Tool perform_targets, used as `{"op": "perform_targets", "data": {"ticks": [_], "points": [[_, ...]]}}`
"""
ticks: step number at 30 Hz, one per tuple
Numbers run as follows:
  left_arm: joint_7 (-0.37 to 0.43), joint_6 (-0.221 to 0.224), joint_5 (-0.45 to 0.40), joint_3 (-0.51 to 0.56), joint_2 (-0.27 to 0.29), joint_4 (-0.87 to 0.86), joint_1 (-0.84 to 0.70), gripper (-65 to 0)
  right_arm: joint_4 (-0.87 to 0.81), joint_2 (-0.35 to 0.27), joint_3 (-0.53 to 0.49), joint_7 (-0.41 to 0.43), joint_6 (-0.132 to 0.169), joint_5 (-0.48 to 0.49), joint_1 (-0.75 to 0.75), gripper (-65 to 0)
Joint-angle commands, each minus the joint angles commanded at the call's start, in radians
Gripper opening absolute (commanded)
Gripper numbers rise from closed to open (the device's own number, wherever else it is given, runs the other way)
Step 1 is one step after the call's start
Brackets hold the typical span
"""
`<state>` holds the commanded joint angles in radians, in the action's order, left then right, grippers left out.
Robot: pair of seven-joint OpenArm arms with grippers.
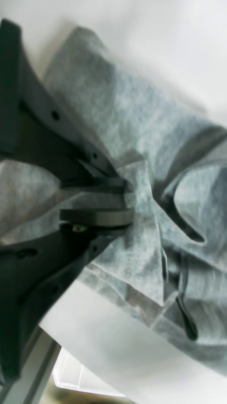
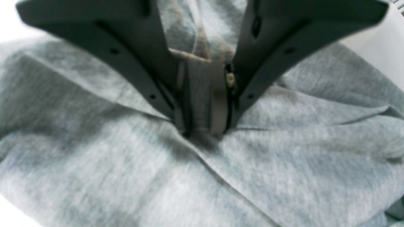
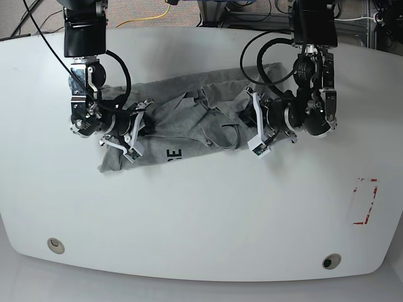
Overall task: Layout the t-shirt on the table in an organized manner, then fold the t-shirt properly
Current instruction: 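Grasp the folded section with the left gripper near its middle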
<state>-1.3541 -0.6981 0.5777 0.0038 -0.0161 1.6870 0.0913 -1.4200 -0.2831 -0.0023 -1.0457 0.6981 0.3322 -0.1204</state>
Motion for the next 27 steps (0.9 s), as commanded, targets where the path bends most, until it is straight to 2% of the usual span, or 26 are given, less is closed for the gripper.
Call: {"op": "perform_targets", "data": {"ticks": [8,13,19,22,27], "points": [[0.0,0.0,0.169,0.141,0.006,0.028,0.002,-58.2,0.002,0.0,0.0,0.0,0.0,0.0,0.0,-55.5],[-0.028,0.0,0.204,0.196,0.008,0.083,0.003,-58.2,0.002,0.0,0.0,0.0,0.0,0.0,0.0,-55.5],[-0.034,0.0,0.204,0.135,-0.015,0.109,0.025,-58.2,0.002,0.0,0.0,0.0,0.0,-0.003,-0.002,-55.5],[-0.029,0.0,0.203,0.058,-0.069,0.109,0.043,-58.2,0.0,0.0,0.0,0.0,0.0,-0.002,-0.002,-55.5],[-0.018,0.0,0.173,-0.028,-0.127,0.104,0.054,-58.2,0.0,0.0,0.0,0.0,0.0,0.0,-0.002,-55.5]]}}
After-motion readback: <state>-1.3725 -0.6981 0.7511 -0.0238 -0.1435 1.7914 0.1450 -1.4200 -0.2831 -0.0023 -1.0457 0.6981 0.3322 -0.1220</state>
